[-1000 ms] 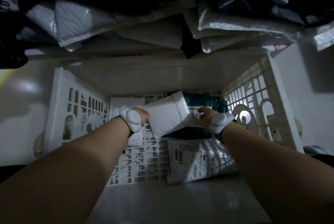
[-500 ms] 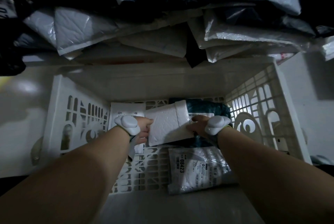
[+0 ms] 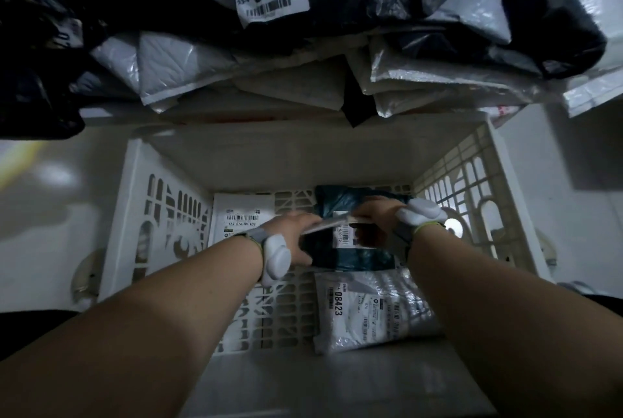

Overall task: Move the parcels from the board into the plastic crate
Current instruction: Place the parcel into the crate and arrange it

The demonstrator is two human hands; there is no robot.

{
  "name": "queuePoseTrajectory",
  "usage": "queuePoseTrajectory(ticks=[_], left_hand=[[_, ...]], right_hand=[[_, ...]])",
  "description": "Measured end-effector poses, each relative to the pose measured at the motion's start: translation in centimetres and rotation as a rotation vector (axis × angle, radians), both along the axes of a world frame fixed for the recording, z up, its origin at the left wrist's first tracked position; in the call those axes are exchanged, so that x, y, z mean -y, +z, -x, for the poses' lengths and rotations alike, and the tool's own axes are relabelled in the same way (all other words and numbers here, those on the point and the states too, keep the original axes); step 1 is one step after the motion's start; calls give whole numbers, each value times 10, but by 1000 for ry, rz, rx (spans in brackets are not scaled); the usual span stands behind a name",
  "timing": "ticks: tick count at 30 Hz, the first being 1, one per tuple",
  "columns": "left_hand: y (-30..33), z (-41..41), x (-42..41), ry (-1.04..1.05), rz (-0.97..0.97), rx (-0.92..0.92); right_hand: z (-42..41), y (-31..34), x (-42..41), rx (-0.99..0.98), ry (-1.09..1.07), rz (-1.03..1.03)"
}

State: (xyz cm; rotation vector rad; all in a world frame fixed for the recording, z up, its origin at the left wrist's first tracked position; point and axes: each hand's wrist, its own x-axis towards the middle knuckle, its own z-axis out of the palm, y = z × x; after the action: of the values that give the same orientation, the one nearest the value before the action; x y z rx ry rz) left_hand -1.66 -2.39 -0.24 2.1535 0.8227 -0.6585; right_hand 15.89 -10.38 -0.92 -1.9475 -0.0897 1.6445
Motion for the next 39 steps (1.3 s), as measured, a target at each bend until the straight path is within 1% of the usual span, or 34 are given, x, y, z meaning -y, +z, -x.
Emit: queuePoseTrajectory(ticks=[2,4,6,8,9,11,12,16,20,22,25,27,29,31,34,35,37,39], left_hand=[[7,0,2,115,-92,102],[14,3,2,318,-91,179],[18,4,-5,520,-25,231],[25,7,-9,632,93,236],[26,9,-10,662,178,234],[26,11,-12,705,332,226],[27,11,-12,708,373,218],[25,7,-12,707,419,202],[22,4,-16,754,455,212],[21,5,-17,852,501,230],[12,7,-20,1032,624,242],[11,9,-19,1018,667,218],[9,9,-15,951,655,155],[5,9,-12,906,595,127],[-3,11,-9,902,456,128],[-6,13,-10,909,420,125],[-16,23,-17,928,355,108],[-28,36,-30,965,267,58]], right_hand=[[2,11,5,-50,-56,6],[-1,14,11,-58,-151,-42],[-8,12,13,63,-113,-58],[-14,10,16,228,24,-66],[-15,12,18,249,65,-81],[-17,16,24,209,104,-121],[-17,18,26,171,111,-130],[-13,24,19,135,131,-149],[-13,15,17,183,198,-94],[-17,10,18,189,166,-78],[-22,4,18,175,53,-93],[-24,0,17,178,9,-88],[-25,-4,15,163,-33,-82],[-23,-6,12,161,-6,-66],[-15,-12,10,215,189,-1],[-11,-14,10,203,242,-1],[-5,-23,9,179,303,13],[-1,-28,7,222,378,42]])
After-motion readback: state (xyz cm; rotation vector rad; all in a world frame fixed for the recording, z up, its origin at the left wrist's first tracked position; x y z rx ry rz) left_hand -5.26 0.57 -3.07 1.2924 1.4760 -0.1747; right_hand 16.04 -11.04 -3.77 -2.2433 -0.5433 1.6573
